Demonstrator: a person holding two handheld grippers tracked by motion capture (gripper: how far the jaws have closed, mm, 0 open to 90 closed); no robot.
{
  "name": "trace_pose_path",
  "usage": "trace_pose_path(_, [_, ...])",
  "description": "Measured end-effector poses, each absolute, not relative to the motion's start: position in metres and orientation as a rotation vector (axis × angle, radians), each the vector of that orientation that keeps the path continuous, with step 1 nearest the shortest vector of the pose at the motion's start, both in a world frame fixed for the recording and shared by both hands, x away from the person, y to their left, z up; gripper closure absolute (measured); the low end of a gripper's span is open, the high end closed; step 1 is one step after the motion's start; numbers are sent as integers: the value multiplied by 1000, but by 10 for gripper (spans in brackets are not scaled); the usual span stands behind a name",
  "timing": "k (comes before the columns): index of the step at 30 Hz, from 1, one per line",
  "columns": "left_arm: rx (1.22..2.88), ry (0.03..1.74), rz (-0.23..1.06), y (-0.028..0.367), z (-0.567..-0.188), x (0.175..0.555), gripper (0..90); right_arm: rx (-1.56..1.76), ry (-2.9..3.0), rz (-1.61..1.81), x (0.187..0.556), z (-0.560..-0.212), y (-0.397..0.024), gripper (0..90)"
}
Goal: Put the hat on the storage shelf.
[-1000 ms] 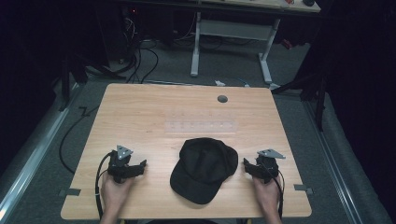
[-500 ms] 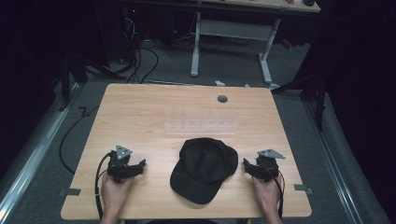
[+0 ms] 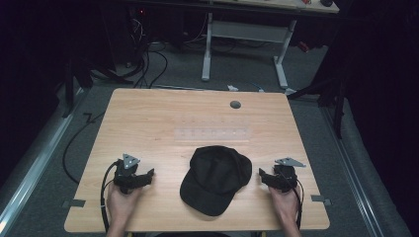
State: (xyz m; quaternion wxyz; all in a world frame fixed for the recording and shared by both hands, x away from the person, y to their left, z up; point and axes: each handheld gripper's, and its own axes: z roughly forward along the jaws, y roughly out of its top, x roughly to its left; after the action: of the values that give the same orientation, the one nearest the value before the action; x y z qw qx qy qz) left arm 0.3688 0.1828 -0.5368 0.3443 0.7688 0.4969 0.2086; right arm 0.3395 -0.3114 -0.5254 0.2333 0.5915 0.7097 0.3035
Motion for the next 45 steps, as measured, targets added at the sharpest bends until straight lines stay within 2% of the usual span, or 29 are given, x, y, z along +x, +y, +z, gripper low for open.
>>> trace_pose_path(15, [2001,1287,541,183,-537,369,230,1556,1910,1002,314,-506,-307,401])
trace_pose_path(29, [2001,1287,541,183,-537,369,230,1447,1992,1098,295,-485,-286,441])
trace_pose_path(45, [2002,1286,540,183,-537,369,230,1322,2082,1166,300,-472,-255,519])
